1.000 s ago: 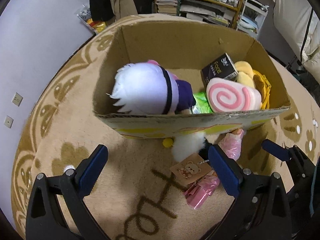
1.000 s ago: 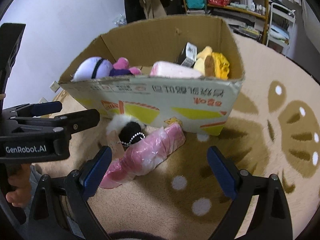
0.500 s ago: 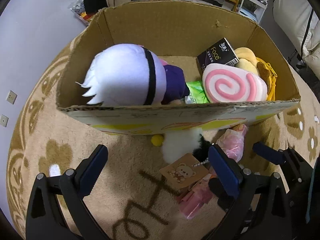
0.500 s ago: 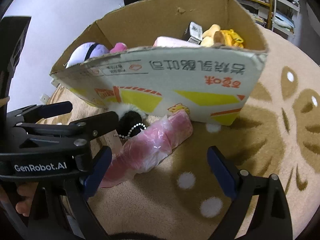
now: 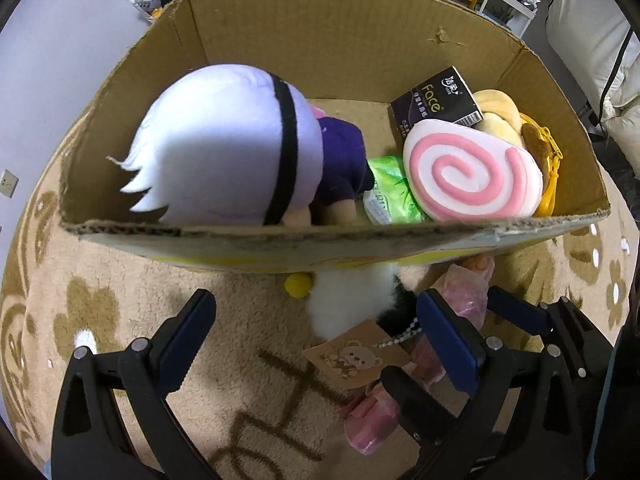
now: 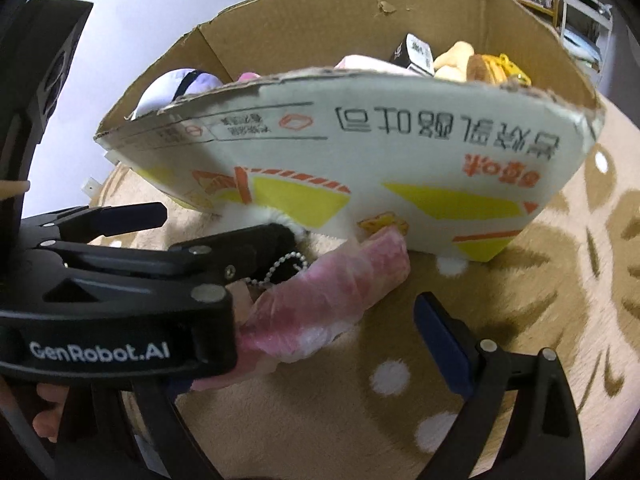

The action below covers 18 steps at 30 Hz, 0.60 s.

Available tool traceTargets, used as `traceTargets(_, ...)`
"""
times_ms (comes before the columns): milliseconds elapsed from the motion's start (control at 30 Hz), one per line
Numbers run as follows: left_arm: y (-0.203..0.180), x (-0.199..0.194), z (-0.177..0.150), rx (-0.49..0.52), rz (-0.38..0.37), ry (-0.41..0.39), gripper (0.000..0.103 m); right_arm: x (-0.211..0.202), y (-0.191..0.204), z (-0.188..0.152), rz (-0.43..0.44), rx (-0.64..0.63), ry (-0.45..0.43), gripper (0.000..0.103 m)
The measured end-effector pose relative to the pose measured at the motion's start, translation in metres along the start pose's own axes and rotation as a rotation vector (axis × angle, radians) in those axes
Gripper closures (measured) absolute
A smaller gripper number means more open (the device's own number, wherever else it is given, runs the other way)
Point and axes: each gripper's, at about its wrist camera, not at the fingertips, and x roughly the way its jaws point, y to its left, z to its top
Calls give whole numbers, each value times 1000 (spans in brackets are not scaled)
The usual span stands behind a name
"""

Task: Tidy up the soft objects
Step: 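Lower both tools toward the pink wrapped roll and fluffy keychain beside the box, then grasp the white-black fluffy keychain with the left tool while the right tool grasps the pink wrapped roll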

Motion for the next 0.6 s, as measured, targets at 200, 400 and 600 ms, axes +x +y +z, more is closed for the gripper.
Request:
traceTargets(200,2,12,6,-5,4,20,3,4,-8,-2,14,27,23,3)
traceTargets(400,7,21,7,-1,0,34,3,4,-7,-1,17,30,44,3)
traceTargets(600,2,27,11,35,2,31,3,2,-10,2,24,32,72,3)
